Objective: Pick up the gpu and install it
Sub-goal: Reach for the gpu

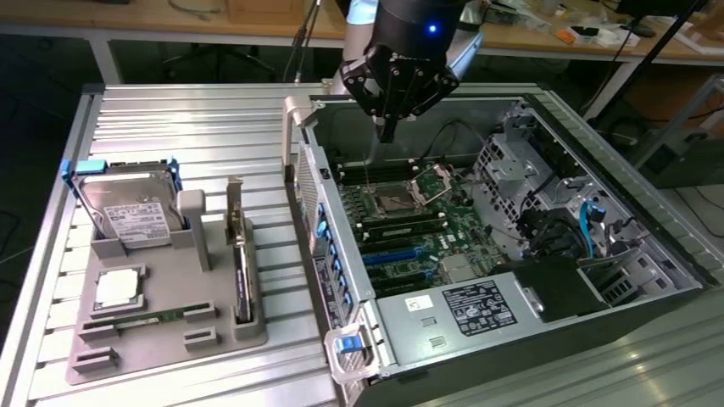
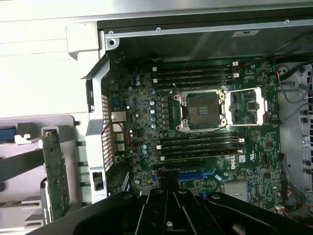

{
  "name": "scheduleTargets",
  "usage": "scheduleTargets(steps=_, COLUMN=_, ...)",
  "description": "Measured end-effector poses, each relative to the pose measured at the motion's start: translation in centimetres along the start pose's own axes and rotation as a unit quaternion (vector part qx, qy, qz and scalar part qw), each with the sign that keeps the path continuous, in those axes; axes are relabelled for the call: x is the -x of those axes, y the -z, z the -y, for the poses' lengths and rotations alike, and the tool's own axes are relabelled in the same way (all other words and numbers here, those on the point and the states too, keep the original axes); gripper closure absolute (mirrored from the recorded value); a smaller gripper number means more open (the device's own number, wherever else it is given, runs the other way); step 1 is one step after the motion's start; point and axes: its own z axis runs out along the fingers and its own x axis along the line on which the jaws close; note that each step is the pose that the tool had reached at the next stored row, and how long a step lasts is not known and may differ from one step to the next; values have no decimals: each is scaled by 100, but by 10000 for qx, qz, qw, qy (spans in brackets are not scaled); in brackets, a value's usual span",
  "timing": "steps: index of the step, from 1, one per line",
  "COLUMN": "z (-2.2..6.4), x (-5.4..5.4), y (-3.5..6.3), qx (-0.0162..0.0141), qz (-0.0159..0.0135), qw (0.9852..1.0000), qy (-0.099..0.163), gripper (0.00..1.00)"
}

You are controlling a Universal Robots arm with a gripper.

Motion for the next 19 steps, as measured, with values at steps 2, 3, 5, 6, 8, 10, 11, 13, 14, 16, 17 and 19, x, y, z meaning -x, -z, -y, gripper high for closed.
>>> scheduleTargets(steps=2, z=0, x=-5, y=0, qx=0, qz=0, qw=10000, qy=0, gripper=89)
scheduleTargets(steps=3, z=1, x=-7, y=0, qx=0, qz=0, qw=10000, qy=0, gripper=89)
scheduleTargets(steps=5, z=1, x=-11, y=0, qx=0, qz=0, qw=10000, qy=0, gripper=89)
scheduleTargets(steps=6, z=1, x=-14, y=0, qx=0, qz=0, qw=10000, qy=0, gripper=89)
scheduleTargets(steps=8, z=2, x=-21, y=1, qx=0, qz=0, qw=10000, qy=0, gripper=89)
scheduleTargets(steps=10, z=2, x=-28, y=1, qx=0, qz=0, qw=10000, qy=0, gripper=89)
scheduleTargets(steps=11, z=2, x=-32, y=0, qx=1, qz=0, qw=10000, qy=0, gripper=89)
scheduleTargets(steps=13, z=3, x=-41, y=1, qx=0, qz=0, qw=10000, qy=0, gripper=89)
scheduleTargets(steps=14, z=4, x=-47, y=1, qx=0, qz=0, qw=10000, qy=0, gripper=89)
scheduleTargets(steps=16, z=5, x=-60, y=2, qx=0, qz=0, qw=10000, qy=0, gripper=89)
scheduleTargets(steps=17, z=5, x=-66, y=2, qx=0, qz=0, qw=10000, qy=0, gripper=89)
scheduleTargets(steps=19, z=6, x=-78, y=2, qx=0, qz=0, qw=10000, qy=0, gripper=89)
